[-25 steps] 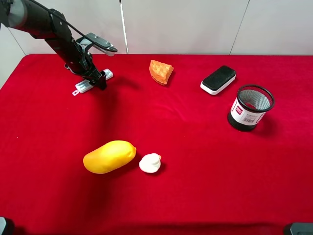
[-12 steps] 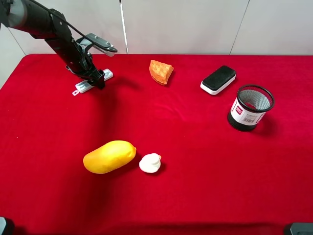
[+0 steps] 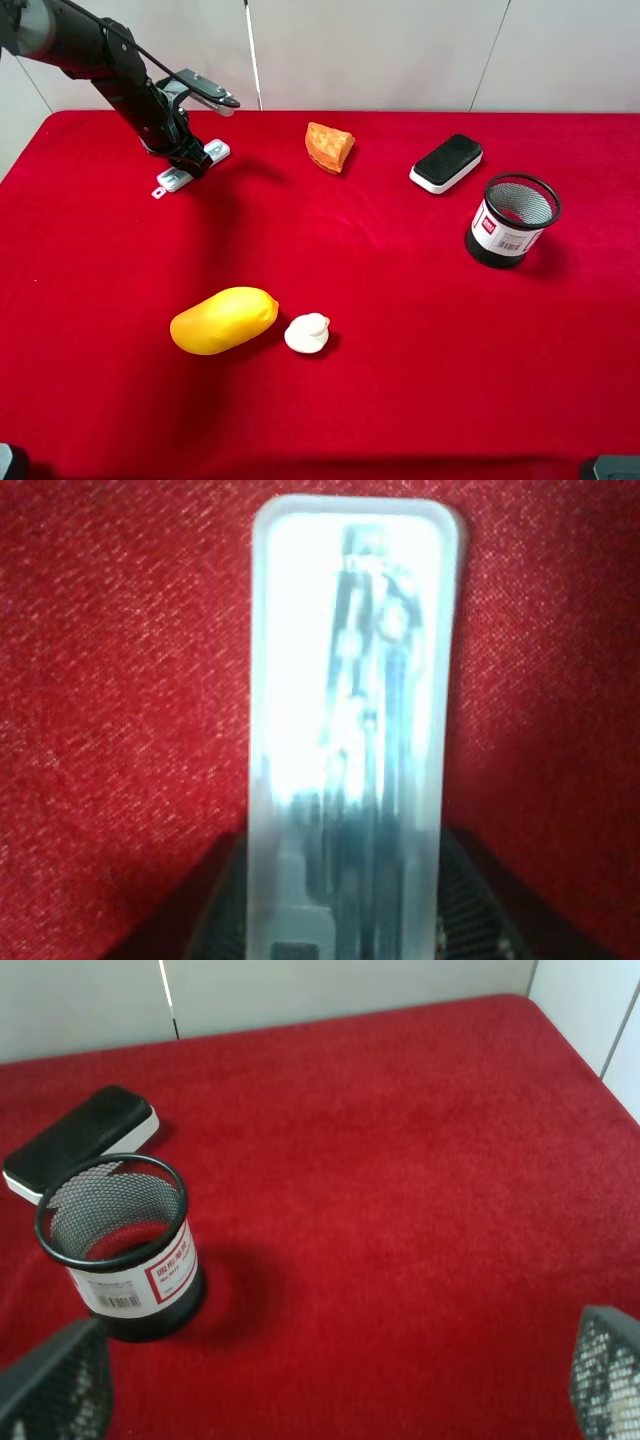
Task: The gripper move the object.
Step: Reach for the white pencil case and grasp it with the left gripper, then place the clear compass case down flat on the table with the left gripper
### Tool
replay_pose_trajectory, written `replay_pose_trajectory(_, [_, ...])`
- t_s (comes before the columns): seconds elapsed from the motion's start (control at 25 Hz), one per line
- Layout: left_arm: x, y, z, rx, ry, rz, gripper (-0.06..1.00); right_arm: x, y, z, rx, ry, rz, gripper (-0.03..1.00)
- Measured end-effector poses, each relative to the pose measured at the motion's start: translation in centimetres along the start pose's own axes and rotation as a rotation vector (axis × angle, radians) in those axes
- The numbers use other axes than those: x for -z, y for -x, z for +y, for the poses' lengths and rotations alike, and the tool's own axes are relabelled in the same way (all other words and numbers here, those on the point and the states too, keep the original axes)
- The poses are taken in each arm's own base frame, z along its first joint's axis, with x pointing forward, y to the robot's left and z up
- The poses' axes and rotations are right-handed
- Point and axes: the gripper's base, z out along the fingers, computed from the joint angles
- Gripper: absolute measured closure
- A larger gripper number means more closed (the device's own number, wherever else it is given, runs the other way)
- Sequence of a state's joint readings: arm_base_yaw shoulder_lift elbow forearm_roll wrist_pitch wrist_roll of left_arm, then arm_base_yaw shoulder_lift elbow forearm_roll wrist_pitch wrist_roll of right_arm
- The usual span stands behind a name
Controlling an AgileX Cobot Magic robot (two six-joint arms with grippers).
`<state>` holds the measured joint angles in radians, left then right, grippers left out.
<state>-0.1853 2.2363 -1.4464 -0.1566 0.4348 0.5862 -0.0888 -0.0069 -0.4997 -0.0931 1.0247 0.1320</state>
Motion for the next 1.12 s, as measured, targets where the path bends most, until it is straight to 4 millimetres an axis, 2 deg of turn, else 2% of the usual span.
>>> replay_pose_trajectory(0.84, [0.01,0.00,-0.01,0.001,-0.002,0.002,0.54,0.00,-0.01,0.00,0.000,0.000,0.001,0.27])
replay_pose_trajectory(1.12, [0.66,0.86,0.26,-0.004,-0.019,0.015,0.54,0.00,-0.01,0.00,0.000,0.000,0.001,0.27])
